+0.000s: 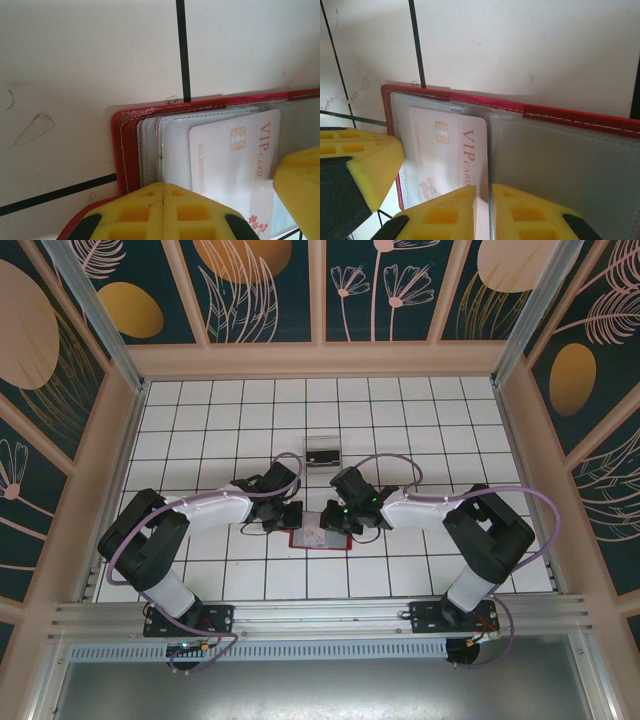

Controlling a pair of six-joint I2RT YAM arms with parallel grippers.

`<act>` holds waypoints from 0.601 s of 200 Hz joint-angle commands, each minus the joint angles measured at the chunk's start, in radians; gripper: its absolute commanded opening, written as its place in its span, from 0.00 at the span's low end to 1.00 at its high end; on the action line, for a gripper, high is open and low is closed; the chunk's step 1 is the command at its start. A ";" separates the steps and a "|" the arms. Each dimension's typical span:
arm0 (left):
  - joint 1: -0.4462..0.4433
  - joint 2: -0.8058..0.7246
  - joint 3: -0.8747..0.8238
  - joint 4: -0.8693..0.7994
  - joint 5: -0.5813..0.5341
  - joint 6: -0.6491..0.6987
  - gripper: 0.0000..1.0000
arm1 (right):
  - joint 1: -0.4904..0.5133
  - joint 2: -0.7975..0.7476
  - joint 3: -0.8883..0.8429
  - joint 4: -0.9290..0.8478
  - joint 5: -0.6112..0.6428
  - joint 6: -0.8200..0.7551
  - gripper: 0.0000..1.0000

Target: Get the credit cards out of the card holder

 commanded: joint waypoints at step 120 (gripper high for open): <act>-0.002 0.069 -0.014 -0.079 -0.011 0.025 0.05 | -0.018 0.021 -0.061 0.130 -0.094 0.037 0.17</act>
